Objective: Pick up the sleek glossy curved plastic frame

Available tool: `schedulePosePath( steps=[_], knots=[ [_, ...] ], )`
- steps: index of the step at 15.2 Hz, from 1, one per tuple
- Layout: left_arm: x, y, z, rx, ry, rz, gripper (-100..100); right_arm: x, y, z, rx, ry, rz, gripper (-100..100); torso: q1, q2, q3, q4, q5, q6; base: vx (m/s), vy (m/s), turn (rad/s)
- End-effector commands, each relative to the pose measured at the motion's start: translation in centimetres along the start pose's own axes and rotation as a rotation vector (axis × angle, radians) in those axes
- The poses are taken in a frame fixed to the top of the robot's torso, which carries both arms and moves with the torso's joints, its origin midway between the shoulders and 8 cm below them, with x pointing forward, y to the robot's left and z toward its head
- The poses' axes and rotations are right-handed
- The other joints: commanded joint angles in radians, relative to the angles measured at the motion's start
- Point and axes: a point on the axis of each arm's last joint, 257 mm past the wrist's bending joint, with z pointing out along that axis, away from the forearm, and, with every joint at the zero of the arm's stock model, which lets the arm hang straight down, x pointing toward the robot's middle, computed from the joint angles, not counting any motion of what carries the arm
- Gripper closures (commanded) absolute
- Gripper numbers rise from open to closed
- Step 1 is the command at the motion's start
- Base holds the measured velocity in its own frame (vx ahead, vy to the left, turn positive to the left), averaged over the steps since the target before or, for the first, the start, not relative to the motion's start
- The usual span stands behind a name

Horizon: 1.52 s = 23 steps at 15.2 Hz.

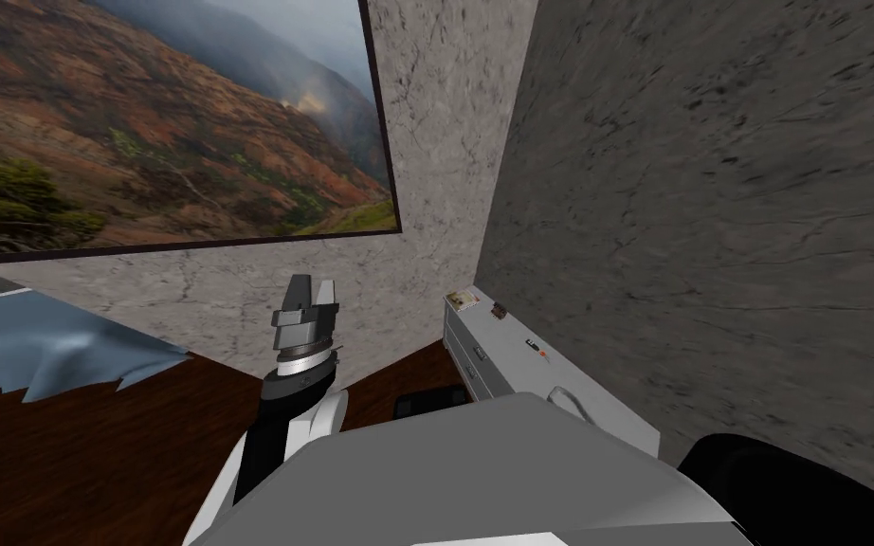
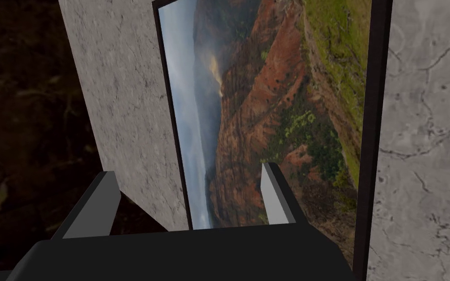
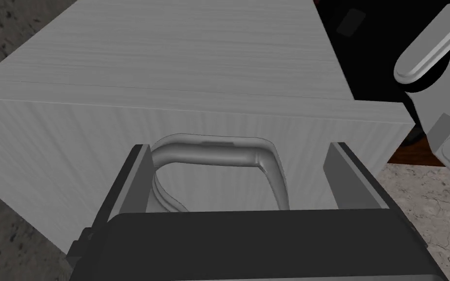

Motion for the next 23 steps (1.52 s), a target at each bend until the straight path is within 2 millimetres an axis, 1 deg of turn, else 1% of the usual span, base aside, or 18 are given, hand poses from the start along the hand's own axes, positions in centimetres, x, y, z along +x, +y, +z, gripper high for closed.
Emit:
schedulePosePath(
  steps=[1, 2, 3, 5, 6, 8, 12, 13, 14, 18, 19, 20, 21, 23],
  knots=[
    [0.0, 0.0, 0.0, 0.0, 0.0, 0.0, 0, 2.8, -1.4, -1.5, 0.013, 0.077, -0.084, -100, 0.0, 0.0, 0.0, 0.0, 0.0, 0.0, 0.116, 0.014, 0.257],
    [0.0, 0.0, 0.0, 0.0, 0.0, 0.0, 0, 2.8, -1.4, -1.5, 0.013, 0.077, -0.084, -100, 0.001, 0.0, 0.0, 0.0, 0.0, 0.0, 0.106, 0.002, 0.18],
    [0.0, 0.0, 0.0, 0.0, 0.0, 0.0, 0, 3.9, -1.9, -2.0, 0.015, 0.107, -0.12, -100, 0.0, 0.0, 0.0, 0.0, 0.0, 0.0, 0.098, -0.012, 0.18],
    [0.0, 0.0, 0.0, 0.0, 0.0, 0.0, 0, 5.4, -2.0, -2.3, 0.011, 0.144, -0.176, -100, 0.0, 0.0, 0.0, 0.0, 0.0, 0.0, 0.113, -0.015, 0.228],
    [0.0, 0.0, 0.0, 0.0, 0.0, 0.0, 0, 5.4, -2.0, -2.3, 0.011, 0.144, -0.176, -100, 0.0, 0.0, 0.0, 0.0, 0.0, 0.0, 0.122, -0.014, 0.147],
    [0.0, 0.0, 0.0, 0.0, 0.0, 0.0, 0, 6.0, -1.1, -1.9, -0.004, 0.153, -0.21, -100, 0.0, 0.0, 0.0, 0.0, 0.0, 0.001, 0.114, -0.008, 0.12],
    [0.0, 0.0, 0.0, 0.0, 0.0, 0.0, 0, 5.6, 1.6, -0.3, -0.039, 0.128, -0.234, -100, 0.001, 0.001, 0.001, 0.0, 0.0, 0.001, 0.101, 0.0, 0.115],
    [0.0, 0.0, 0.0, 0.0, 0.0, 0.0, 0, 5.7, 0.9, -0.7, -0.028, 0.137, -0.227, -100, 0.002, 0.001, 0.001, 0.0, 0.0, 0.001, 0.052, 0.007, 0.027],
    [0.0, 0.0, 0.0, 0.0, 0.0, 0.0, 0, 5.9, 1.8, 0.2, -0.028, 0.132, -0.22, -100, 0.002, 0.003, 0.002, 0.001, 0.0, 0.001, 0.004, -0.015, 0.055],
    [0.0, 0.0, 0.0, 0.0, 0.0, 0.0, 0, 6.1, 3.3, 1.8, -0.027, 0.125, -0.201, -100, -0.002, 0.011, 0.006, 0.003, -0.001, 0.001, -0.036, -0.051, 0.08],
    [0.0, 0.0, 0.0, 0.0, 0.0, 0.0, 0, 6.1, 3.6, 2.1, -0.027, 0.124, -0.198, -100, -0.002, 0.012, 0.007, 0.003, -0.001, 0.001, -0.04, -0.054, 0.061],
    [0.0, 0.0, 0.0, 0.0, 0.0, 0.0, 0, 6.0, 3.0, 1.8, -0.027, 0.126, -0.203, -100, -0.002, 0.012, 0.007, 0.003, -0.001, 0.001, -0.023, -0.03, 0.025],
    [0.0, 0.0, 0.0, 0.0, 0.0, 0.0, 0, 6.1, 3.1, 1.9, -0.027, 0.126, -0.202, 100, -0.001, 0.012, 0.007, 0.003, -0.001, 0.001, -0.008, -0.012, 0.002],
    [0.0, 0.0, 0.0, 0.0, 0.0, 0.0, 0, 6.1, 3.2, 1.9, -0.028, 0.126, -0.201, 100, 0.0, 0.01, 0.006, 0.003, 0.0, 0.001, -0.002, -0.003, -0.001]
  ],
)
